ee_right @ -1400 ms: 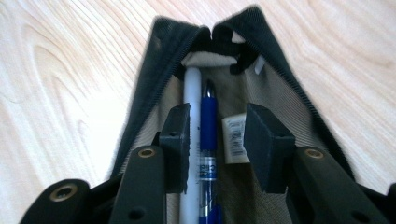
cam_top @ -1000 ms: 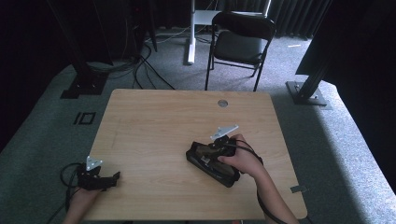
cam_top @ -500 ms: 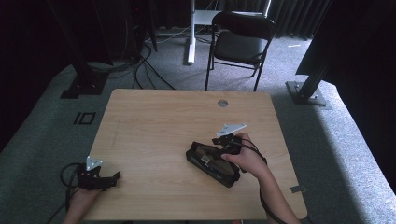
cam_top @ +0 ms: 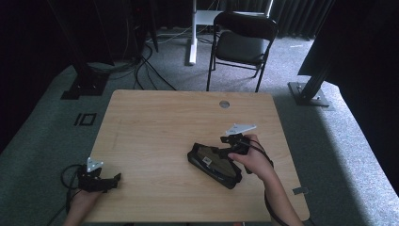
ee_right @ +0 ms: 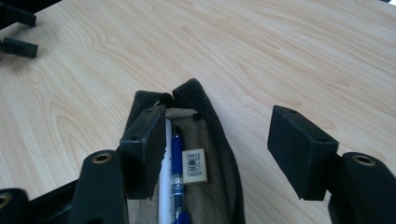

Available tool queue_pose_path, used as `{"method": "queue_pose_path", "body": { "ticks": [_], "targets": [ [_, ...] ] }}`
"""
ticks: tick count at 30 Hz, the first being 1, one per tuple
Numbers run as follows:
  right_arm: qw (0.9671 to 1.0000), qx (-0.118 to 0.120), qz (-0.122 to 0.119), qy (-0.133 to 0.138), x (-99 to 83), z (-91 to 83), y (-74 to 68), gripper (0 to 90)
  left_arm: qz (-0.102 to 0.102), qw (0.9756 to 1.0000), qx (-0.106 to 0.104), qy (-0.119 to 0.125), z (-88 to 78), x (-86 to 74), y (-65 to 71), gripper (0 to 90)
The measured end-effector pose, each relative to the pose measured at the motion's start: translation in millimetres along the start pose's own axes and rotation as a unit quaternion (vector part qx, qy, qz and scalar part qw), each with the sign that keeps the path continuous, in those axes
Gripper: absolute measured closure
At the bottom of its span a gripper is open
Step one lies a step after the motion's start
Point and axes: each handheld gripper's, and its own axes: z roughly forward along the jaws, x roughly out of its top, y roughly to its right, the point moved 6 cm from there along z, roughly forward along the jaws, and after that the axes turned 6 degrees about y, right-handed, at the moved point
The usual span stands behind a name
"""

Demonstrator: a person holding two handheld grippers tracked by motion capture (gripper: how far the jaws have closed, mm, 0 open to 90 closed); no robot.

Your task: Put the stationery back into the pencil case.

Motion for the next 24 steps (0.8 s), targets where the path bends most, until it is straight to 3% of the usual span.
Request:
{"method": "queue_pose_path", "body": {
  "ticks": [24],
  "targets": [
    [0.9964,-0.061,0.053,0.024,-26.8,-23.9,37.4,32.5,0.0,1.0,0.0,0.0,0.0,0.0,0.0,0.3]
  ]
}}
